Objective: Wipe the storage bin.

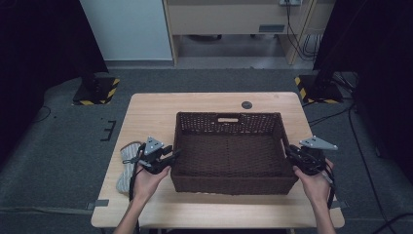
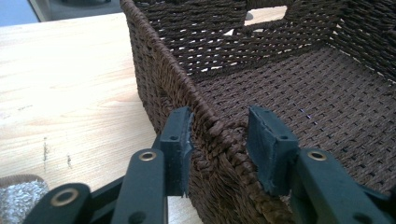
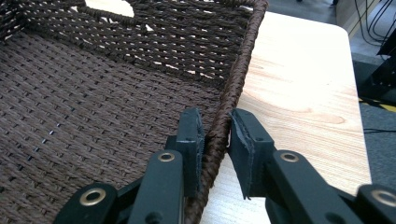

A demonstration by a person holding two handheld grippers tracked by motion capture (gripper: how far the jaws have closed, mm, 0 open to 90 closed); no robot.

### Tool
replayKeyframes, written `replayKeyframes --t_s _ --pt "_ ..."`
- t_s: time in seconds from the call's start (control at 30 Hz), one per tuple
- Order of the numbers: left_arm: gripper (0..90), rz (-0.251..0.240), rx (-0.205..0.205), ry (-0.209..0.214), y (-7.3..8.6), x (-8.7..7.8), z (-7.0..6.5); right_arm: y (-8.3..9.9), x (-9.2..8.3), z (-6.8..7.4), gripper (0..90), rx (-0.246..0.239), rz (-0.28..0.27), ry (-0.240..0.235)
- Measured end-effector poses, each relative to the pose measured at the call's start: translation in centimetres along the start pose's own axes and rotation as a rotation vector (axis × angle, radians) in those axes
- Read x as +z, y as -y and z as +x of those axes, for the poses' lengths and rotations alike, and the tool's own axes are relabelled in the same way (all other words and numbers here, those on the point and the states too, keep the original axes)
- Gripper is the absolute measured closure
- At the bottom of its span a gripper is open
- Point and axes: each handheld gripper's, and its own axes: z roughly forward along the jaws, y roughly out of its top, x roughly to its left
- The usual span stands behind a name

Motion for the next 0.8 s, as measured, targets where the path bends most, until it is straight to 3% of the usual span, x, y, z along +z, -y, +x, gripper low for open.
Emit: replayKeyframes --t_s 0.1,0.4,0.53,0.6,0.8 --pt "63.9 -0.002 0.012 -0.011 0.1 -0.1 -0.2 -0.1 0.1 0.1 74.5 -0.011 0.004 0.005" --pt "64.4 -0.005 -0.004 -0.018 0.5 -0.7 -0.9 -0.5 0.8 -0.3 76.1 -0.012 -0.008 0.006" --pt "65.0 -0.012 -0.007 -0.021 0.7 -0.8 -1.0 -0.5 0.7 -0.2 70.6 -0.038 -0.024 0.026" --pt "65.0 -0.012 -0.008 -0.021 0.7 -0.9 -1.0 -0.4 0.3 -0.3 67.2 -0.016 -0.036 0.013" --pt "65.1 -0.009 -0.011 -0.021 0.8 -1.0 -1.2 -0.3 -0.4 0.2 66.1 -0.016 -0.024 -0.008"
